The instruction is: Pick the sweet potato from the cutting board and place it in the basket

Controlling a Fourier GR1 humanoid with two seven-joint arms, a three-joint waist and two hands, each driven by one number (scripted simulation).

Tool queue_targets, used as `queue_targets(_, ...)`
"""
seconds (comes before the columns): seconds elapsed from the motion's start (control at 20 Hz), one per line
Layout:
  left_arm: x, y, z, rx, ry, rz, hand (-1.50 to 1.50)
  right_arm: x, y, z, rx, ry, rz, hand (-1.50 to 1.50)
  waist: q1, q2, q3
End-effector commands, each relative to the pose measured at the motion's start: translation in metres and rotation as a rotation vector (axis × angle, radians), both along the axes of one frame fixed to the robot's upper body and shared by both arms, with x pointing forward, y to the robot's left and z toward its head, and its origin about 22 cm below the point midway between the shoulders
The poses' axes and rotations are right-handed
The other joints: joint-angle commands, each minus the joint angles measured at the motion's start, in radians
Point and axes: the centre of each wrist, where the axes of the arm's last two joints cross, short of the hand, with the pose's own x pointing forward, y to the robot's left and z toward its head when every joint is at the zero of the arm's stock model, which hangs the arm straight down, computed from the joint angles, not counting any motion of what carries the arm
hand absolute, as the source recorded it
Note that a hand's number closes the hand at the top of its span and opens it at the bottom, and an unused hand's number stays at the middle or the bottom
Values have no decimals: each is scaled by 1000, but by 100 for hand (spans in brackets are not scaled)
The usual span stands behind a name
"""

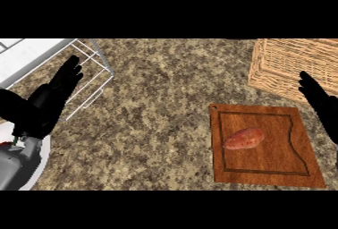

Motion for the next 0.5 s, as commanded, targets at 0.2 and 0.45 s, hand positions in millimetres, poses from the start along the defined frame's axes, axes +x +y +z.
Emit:
queue_targets(0.2, -52, 23, -109, -54, 417, 215, 0, 11, 7, 35, 352, -443, -388, 150, 25, -16, 3)
queue_targets(0.45, -81, 16, -145, -50, 540, 188, 0, 33, 135, 18, 309, -528, -299, 150, 79, -6, 0)
